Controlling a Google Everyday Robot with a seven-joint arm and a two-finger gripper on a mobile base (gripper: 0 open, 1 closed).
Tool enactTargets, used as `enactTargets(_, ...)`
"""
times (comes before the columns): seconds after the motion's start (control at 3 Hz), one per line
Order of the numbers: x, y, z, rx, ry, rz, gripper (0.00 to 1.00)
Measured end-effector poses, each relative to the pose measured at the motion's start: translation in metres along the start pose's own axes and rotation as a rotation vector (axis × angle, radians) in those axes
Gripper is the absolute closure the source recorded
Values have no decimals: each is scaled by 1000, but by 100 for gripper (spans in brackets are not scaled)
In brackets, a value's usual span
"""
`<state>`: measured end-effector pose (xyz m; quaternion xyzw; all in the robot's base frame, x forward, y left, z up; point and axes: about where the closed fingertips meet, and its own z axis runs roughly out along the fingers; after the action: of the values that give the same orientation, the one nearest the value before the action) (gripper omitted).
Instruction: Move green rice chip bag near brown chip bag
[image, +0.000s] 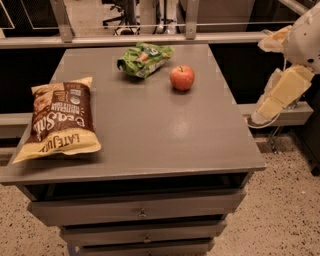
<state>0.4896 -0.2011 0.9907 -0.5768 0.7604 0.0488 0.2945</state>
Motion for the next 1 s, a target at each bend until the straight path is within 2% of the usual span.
enactTargets(0.33,-11,-29,10,41,-176,14,0)
enactTargets(0.67,-28,-58,29,118,-282,-9,0)
enactTargets(1.0,-38,-92,51,169,-359,12,0)
